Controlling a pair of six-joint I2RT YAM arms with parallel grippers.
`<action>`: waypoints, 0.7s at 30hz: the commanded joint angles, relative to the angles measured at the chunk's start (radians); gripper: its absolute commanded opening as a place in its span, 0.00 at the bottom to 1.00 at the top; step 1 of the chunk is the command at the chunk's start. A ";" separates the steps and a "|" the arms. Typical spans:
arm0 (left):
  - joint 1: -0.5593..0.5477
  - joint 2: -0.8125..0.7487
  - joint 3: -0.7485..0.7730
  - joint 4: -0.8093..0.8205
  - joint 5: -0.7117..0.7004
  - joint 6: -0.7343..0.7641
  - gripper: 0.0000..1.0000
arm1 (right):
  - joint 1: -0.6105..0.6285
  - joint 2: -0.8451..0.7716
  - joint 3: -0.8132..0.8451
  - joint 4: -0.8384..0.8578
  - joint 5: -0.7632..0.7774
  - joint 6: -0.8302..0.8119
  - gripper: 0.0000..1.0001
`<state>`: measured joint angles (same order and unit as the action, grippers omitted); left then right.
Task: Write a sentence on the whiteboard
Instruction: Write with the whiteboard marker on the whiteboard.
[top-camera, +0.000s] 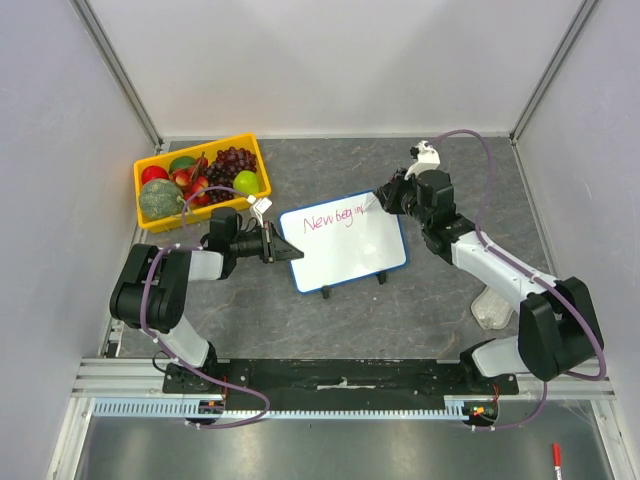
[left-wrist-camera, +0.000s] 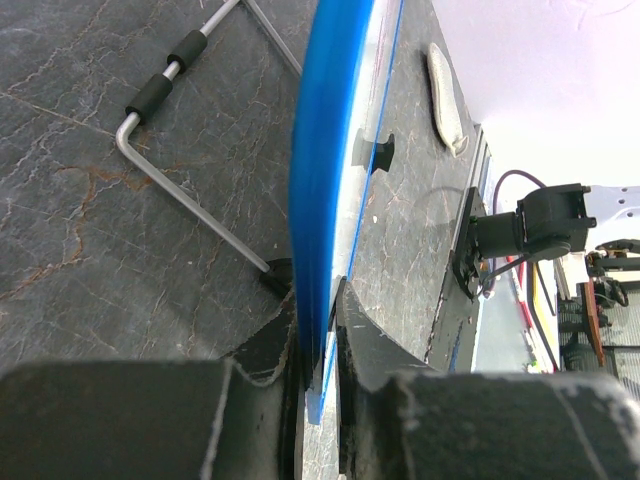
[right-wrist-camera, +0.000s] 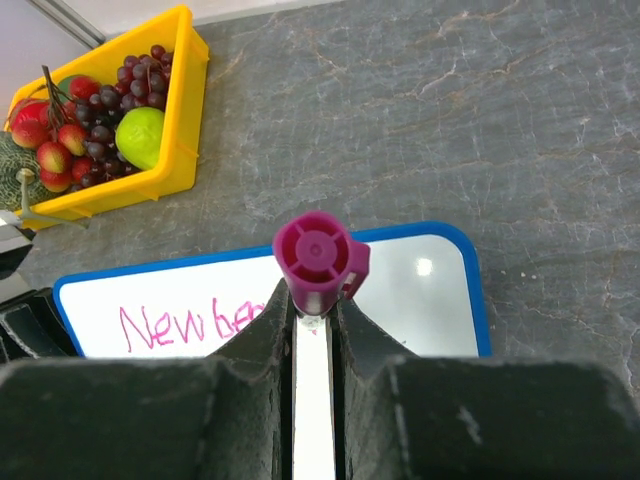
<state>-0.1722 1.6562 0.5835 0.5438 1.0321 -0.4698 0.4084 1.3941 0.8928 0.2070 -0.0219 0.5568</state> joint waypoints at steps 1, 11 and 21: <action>-0.003 -0.001 0.012 -0.028 -0.070 0.066 0.02 | -0.003 -0.030 0.078 0.006 -0.001 0.005 0.00; -0.003 -0.001 0.010 -0.028 -0.072 0.068 0.02 | -0.005 0.006 0.110 0.017 0.016 0.008 0.00; -0.003 -0.001 0.012 -0.028 -0.072 0.068 0.02 | -0.005 0.059 0.107 0.023 0.069 0.000 0.00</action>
<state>-0.1726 1.6562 0.5835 0.5442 1.0321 -0.4694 0.4076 1.4342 0.9661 0.2020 0.0082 0.5575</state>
